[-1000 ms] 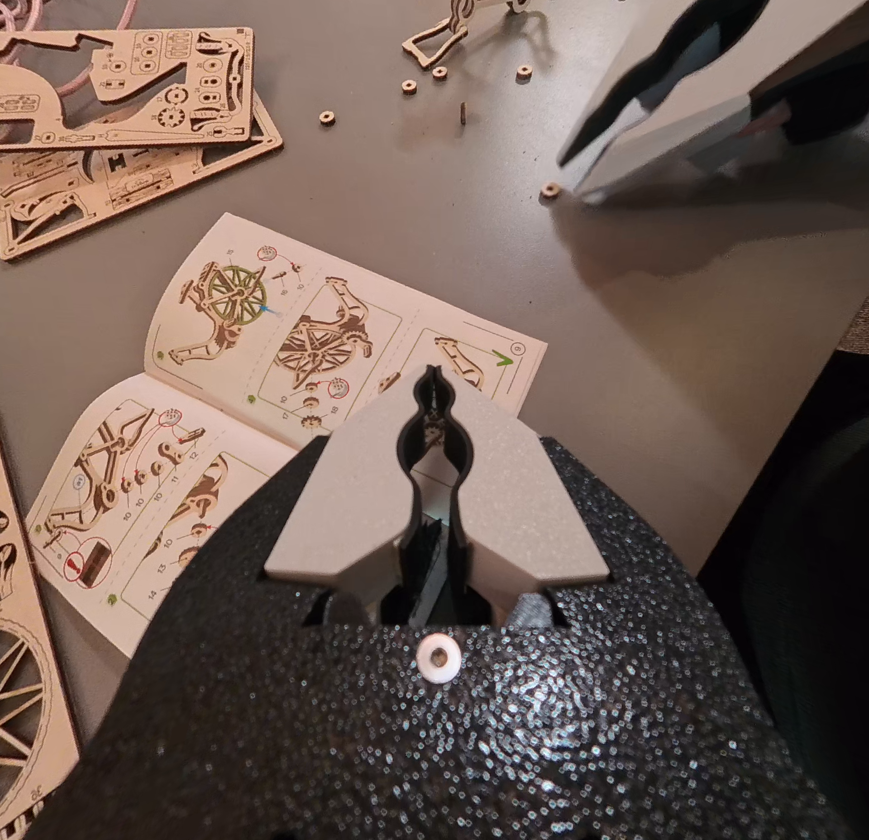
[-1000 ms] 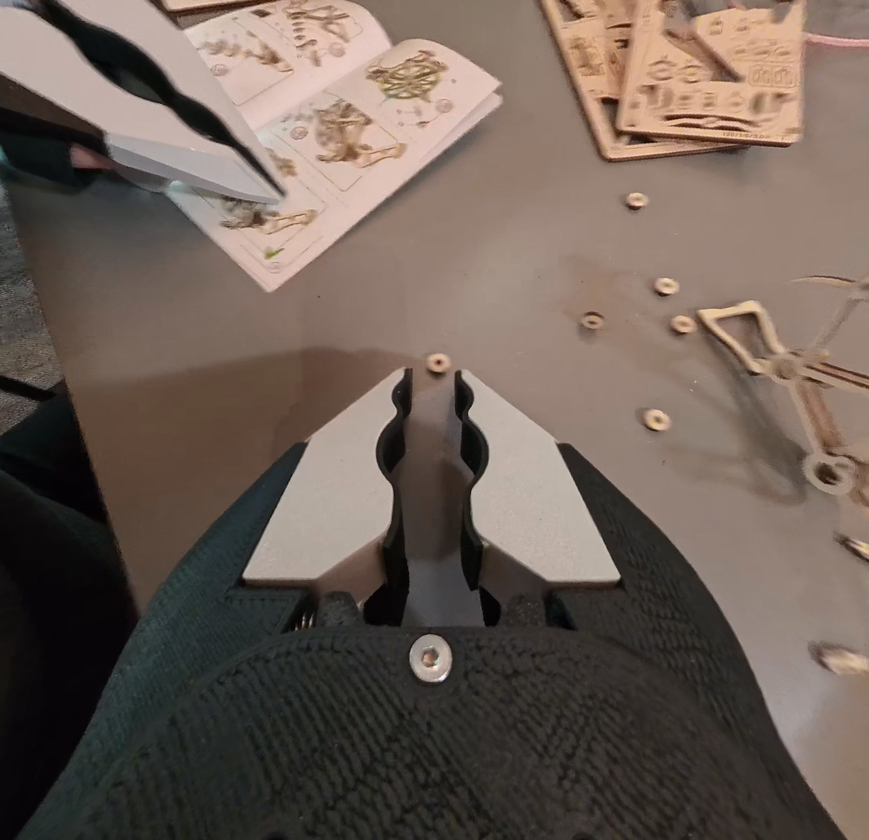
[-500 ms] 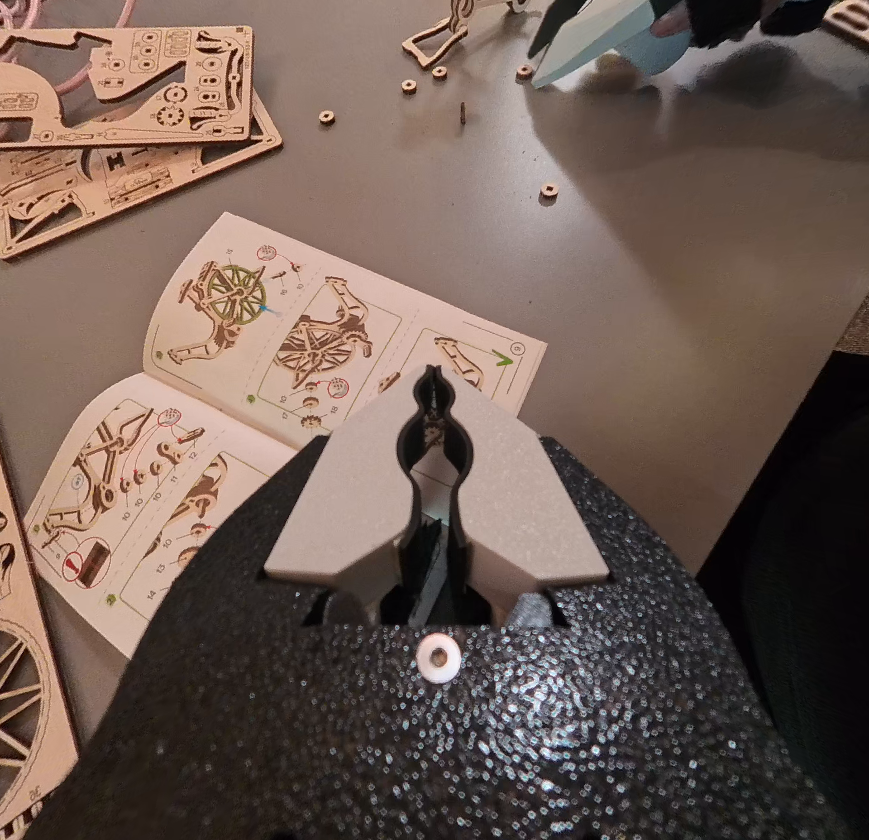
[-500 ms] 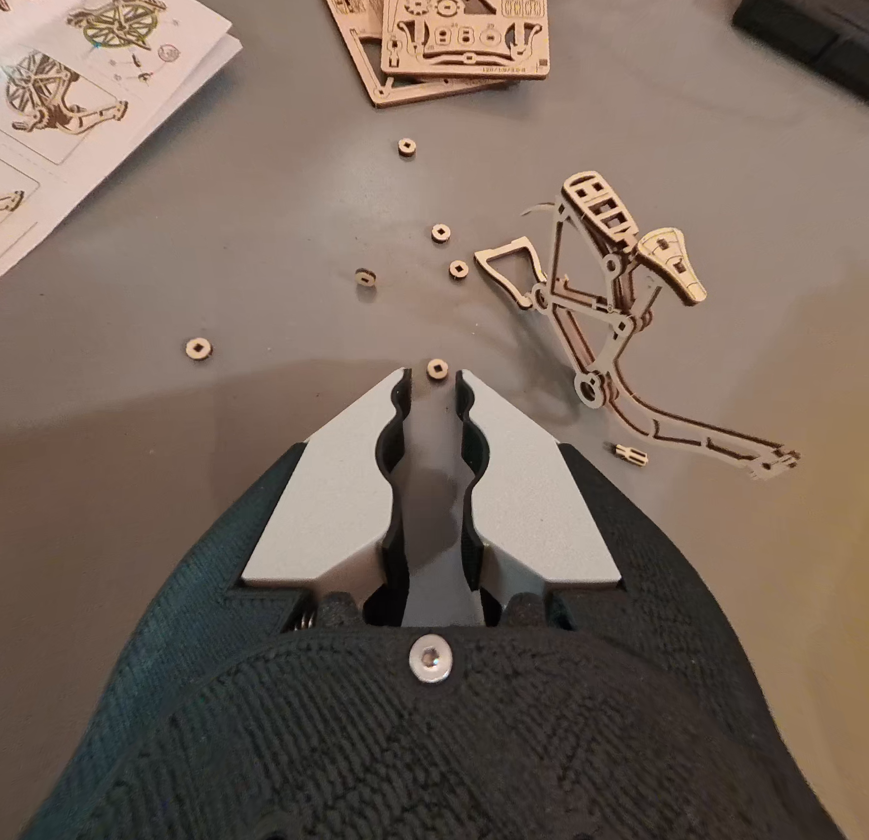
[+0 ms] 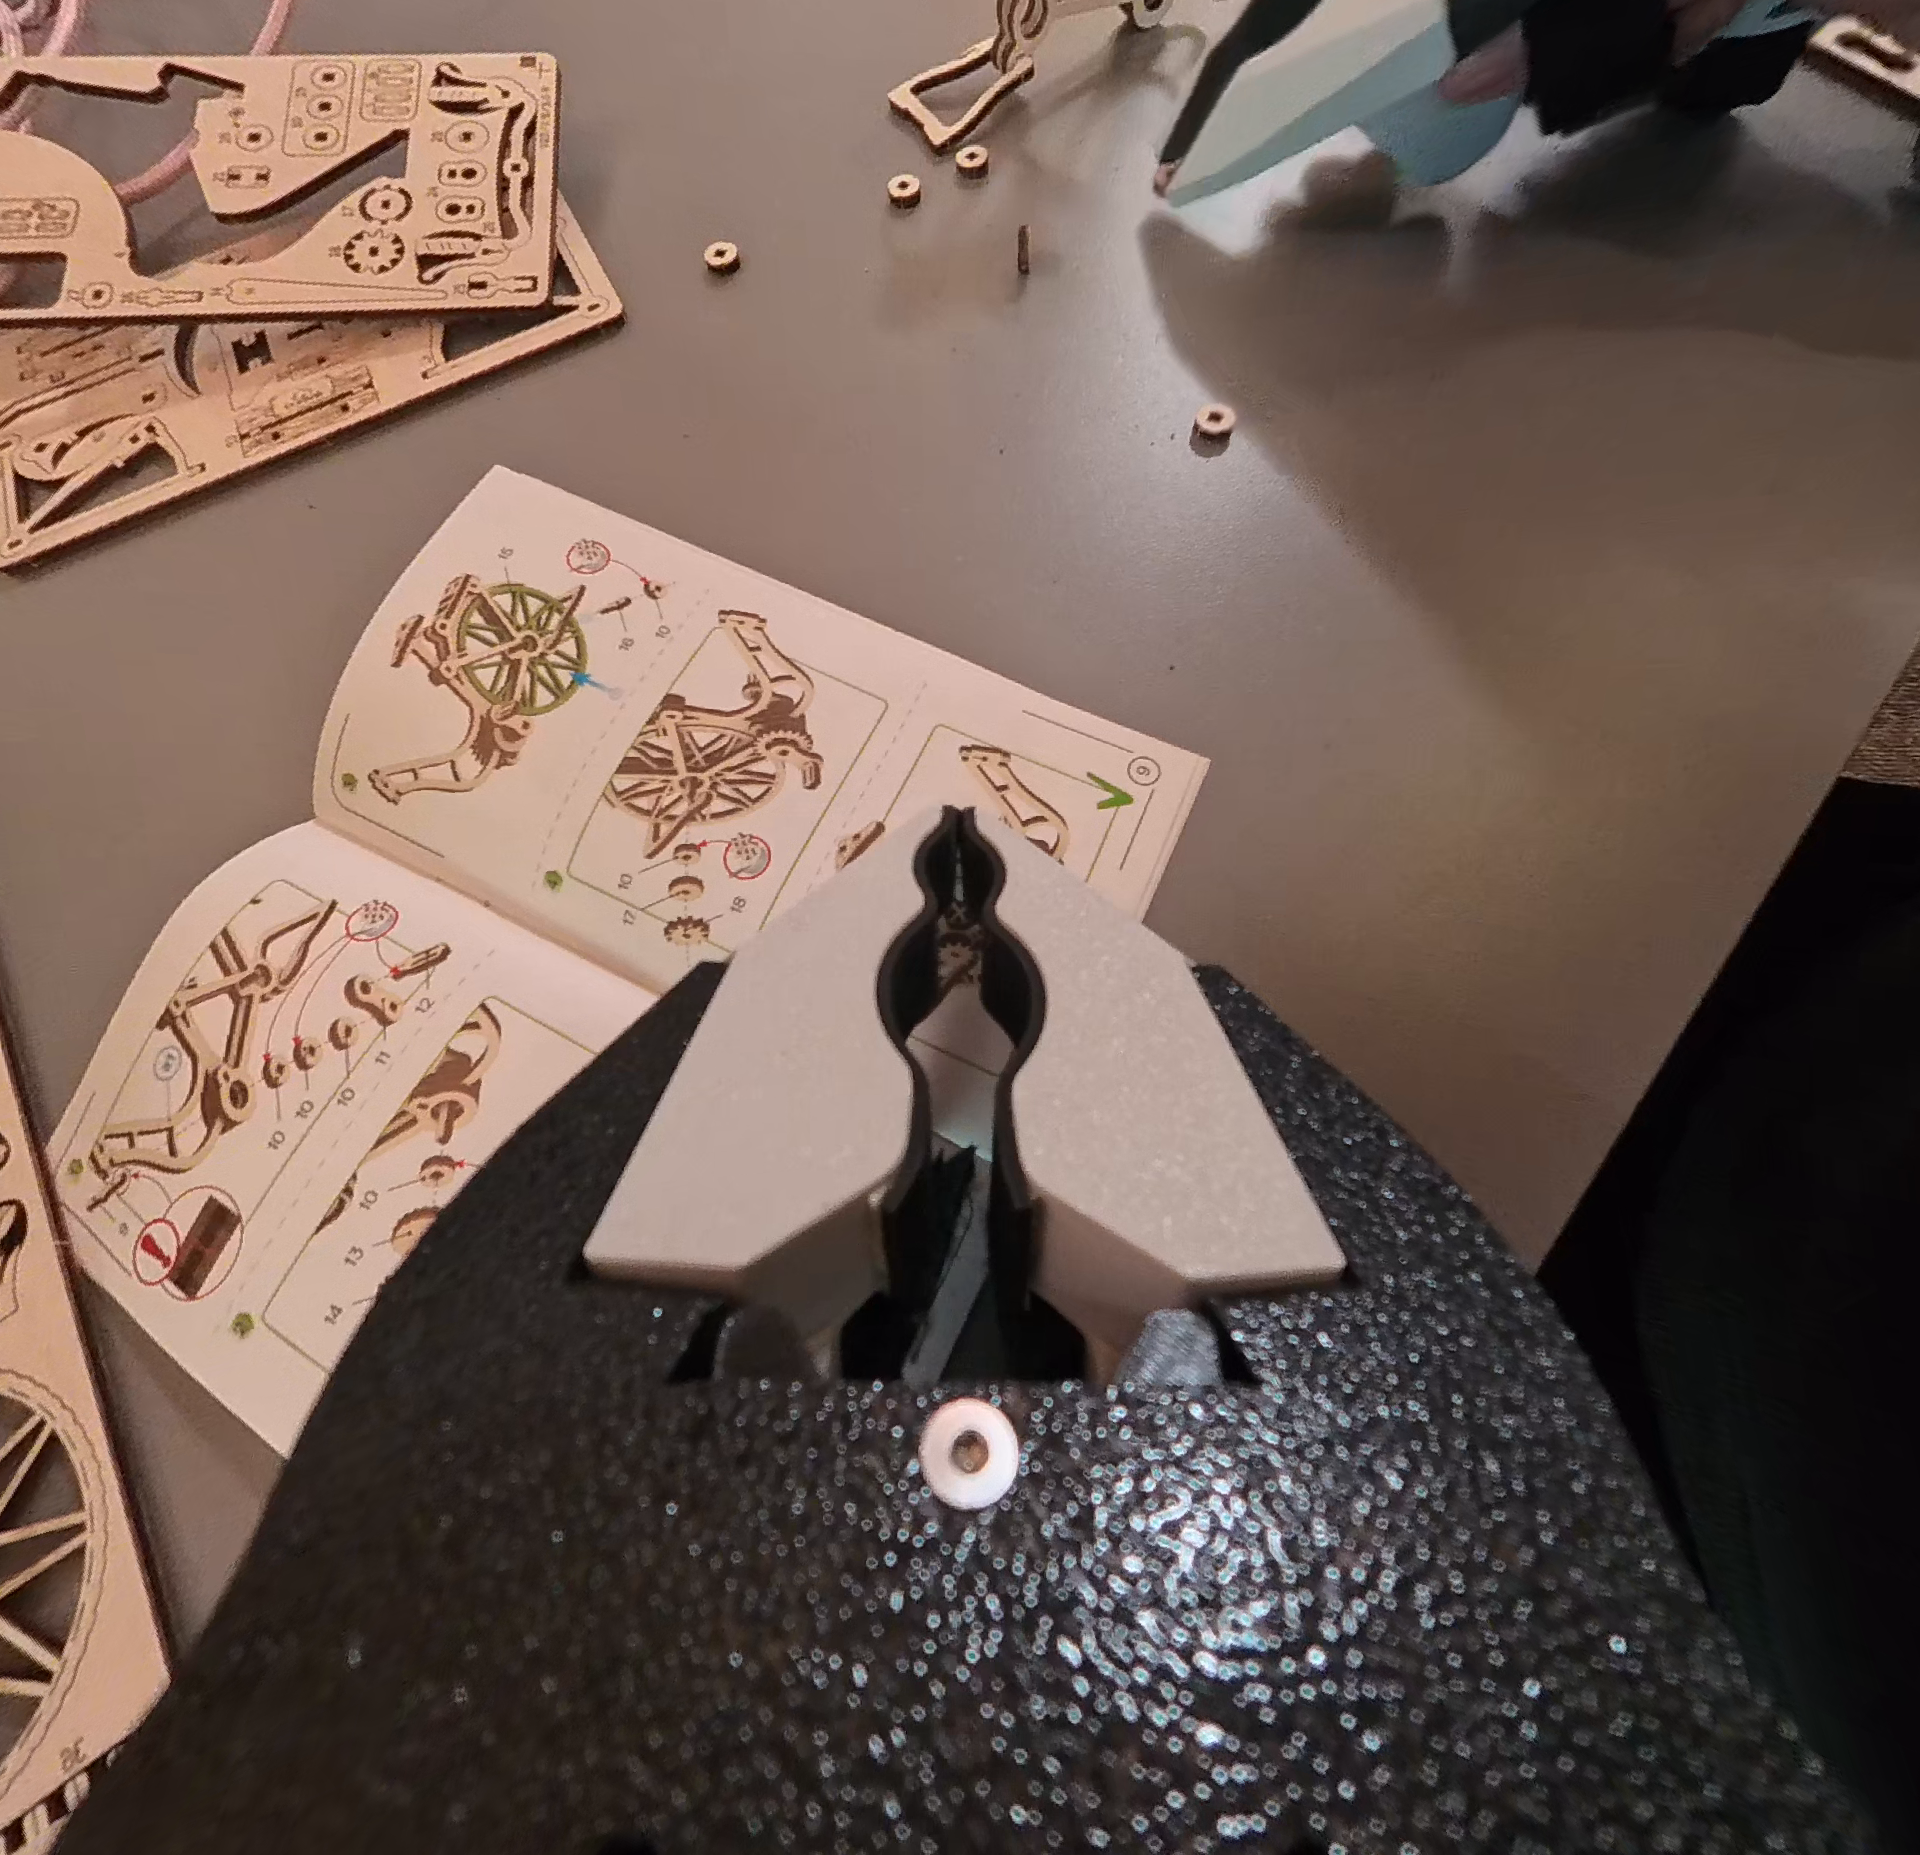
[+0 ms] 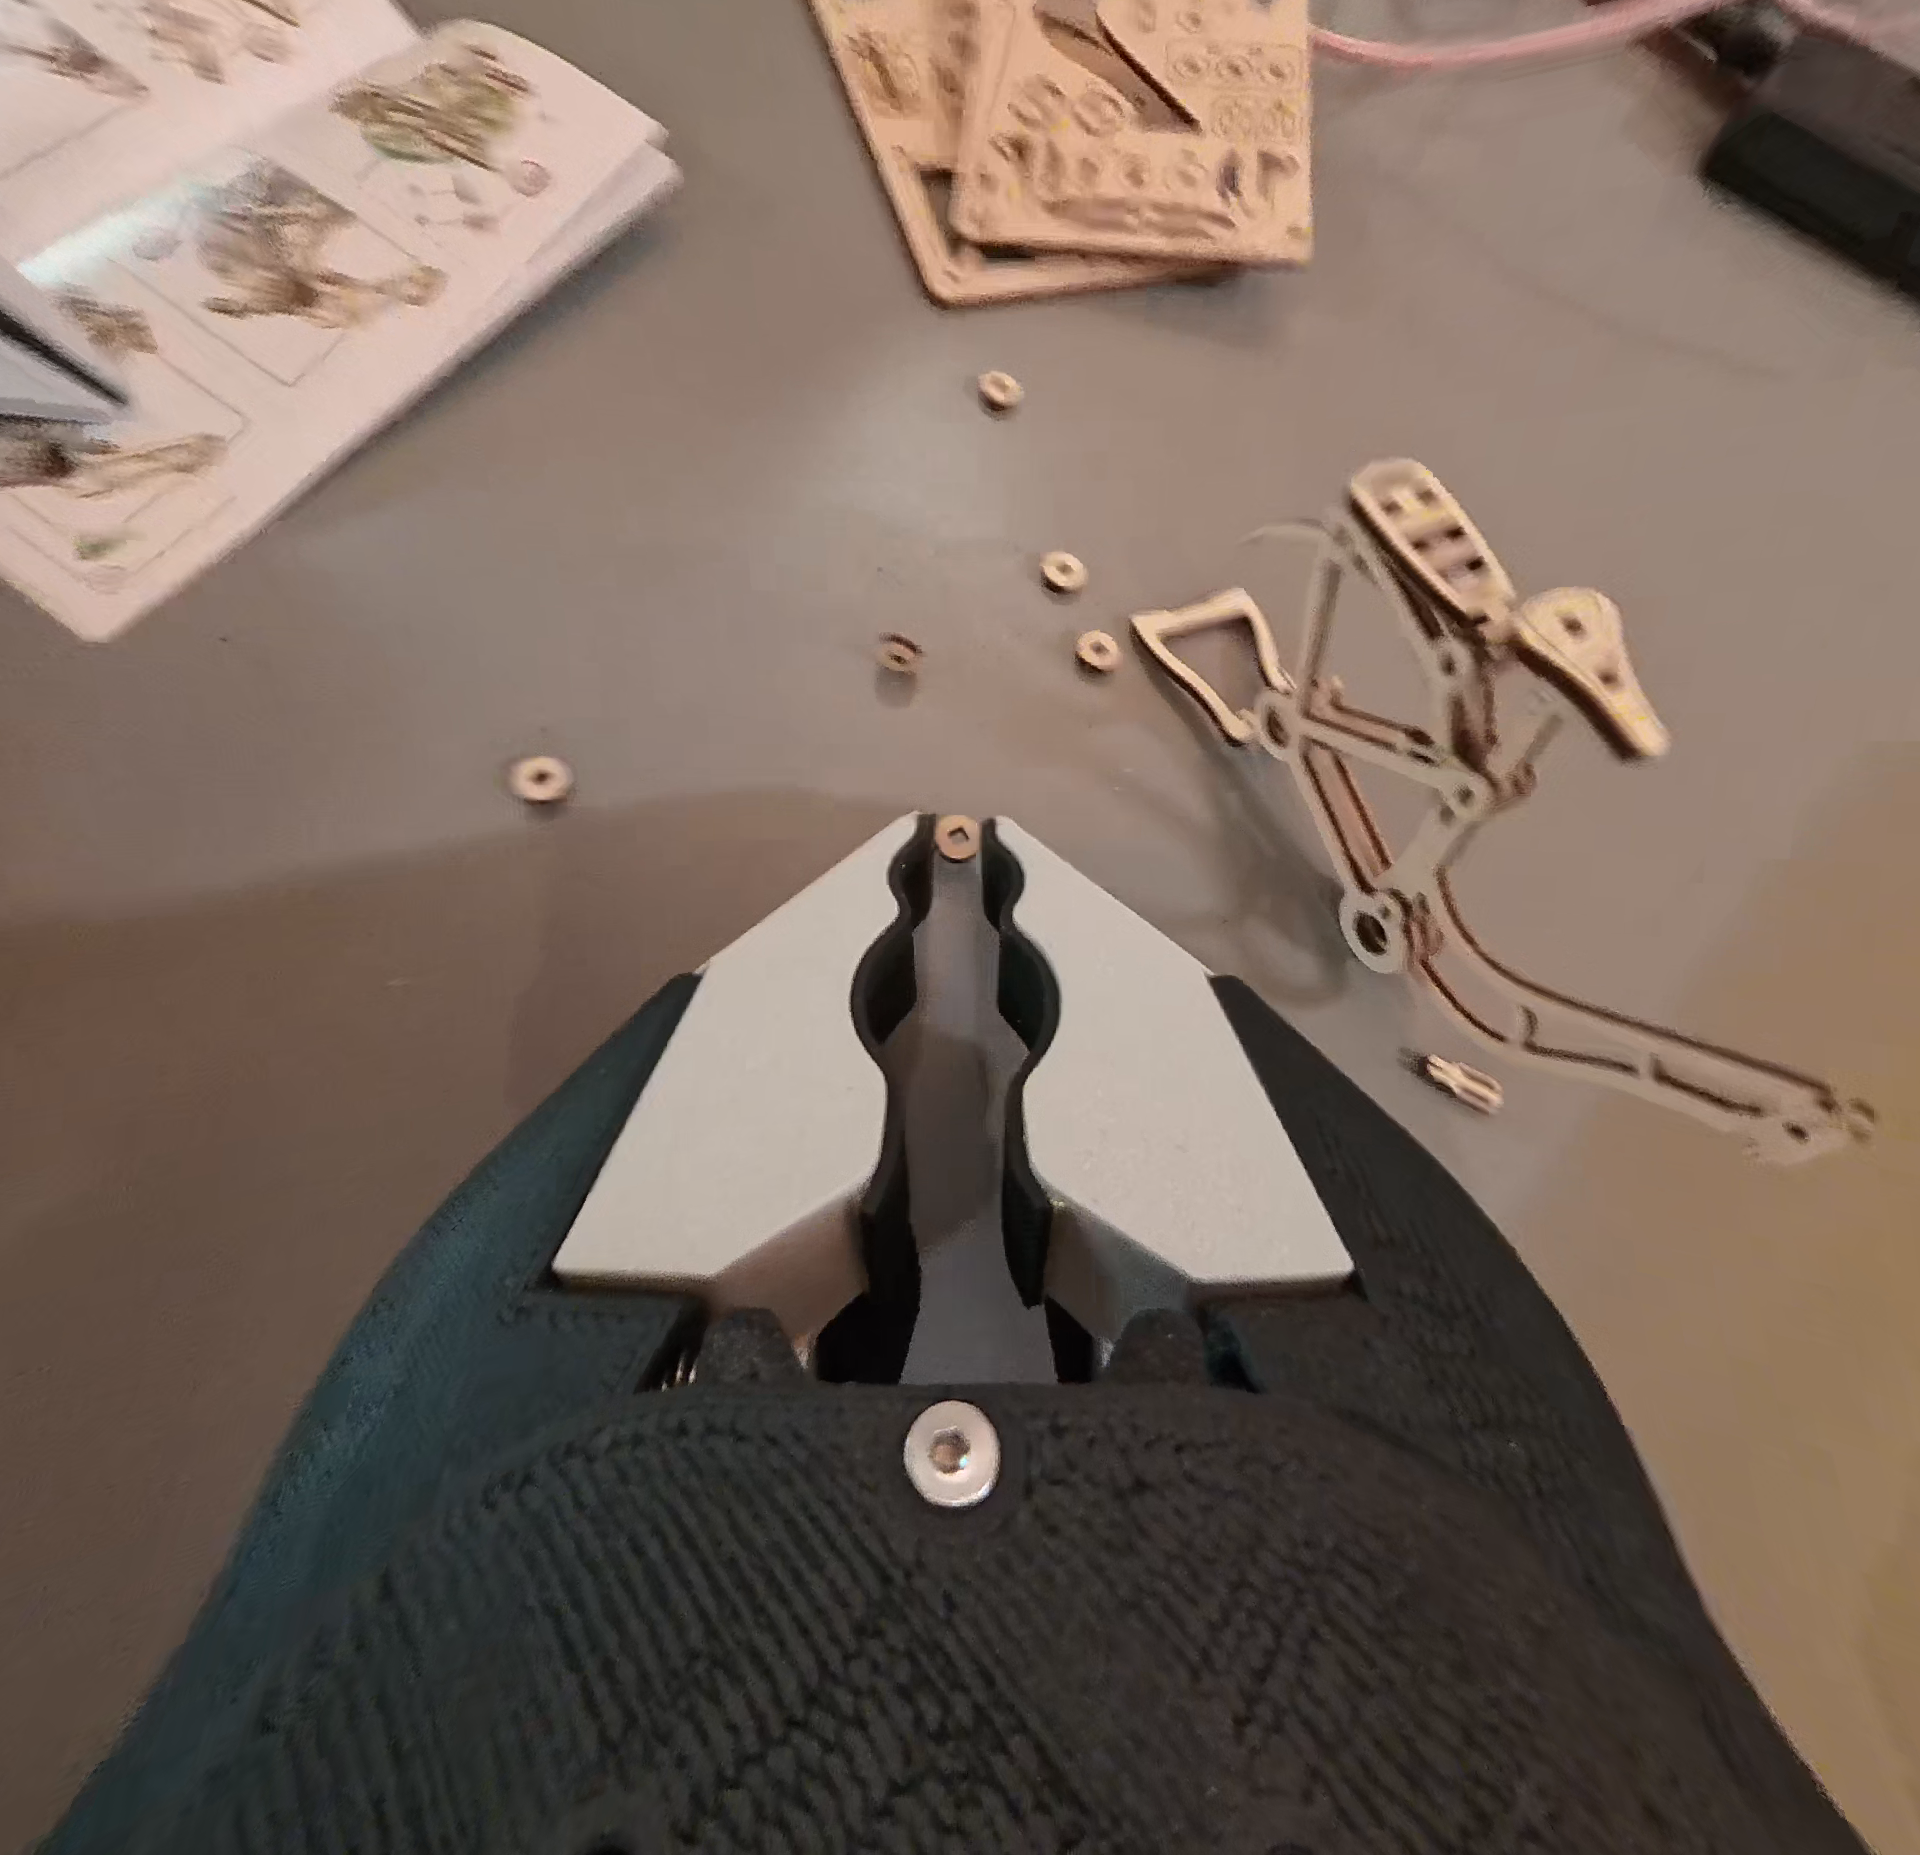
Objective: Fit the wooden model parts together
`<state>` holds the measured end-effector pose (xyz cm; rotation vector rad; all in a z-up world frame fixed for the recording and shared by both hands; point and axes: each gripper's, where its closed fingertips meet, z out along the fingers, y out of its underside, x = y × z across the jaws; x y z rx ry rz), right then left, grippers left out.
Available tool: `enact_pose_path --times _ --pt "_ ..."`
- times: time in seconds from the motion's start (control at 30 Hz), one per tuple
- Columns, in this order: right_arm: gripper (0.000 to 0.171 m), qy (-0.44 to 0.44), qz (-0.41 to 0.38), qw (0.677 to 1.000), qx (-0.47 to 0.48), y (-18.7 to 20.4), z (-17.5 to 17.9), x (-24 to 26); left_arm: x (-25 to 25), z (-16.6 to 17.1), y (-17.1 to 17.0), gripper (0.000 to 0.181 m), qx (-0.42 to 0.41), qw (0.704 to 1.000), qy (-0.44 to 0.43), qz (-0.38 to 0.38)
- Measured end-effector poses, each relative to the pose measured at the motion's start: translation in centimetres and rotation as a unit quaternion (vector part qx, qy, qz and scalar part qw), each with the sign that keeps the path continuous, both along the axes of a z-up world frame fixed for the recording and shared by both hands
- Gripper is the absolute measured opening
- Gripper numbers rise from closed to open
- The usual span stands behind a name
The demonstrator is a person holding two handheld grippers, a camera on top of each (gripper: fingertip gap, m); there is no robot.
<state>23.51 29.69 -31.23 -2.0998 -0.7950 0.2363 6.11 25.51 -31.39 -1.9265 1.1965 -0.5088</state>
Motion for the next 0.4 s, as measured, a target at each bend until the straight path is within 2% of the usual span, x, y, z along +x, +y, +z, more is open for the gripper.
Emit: enact_pose_path --times 0.2,0.4 --pt "0.007 0.024 0.137 0.989 0.041 -2.9 1.6 -4.7 0.0 0.0 0.0 0.0 -0.001 1.0 0.0 0.0" --pt "0.007 0.036 0.204 0.978 0.039 -4.5 1.6 -6.6 0.0 0.0 0.0 0.0 0.002 1.0 0.001 0.0"
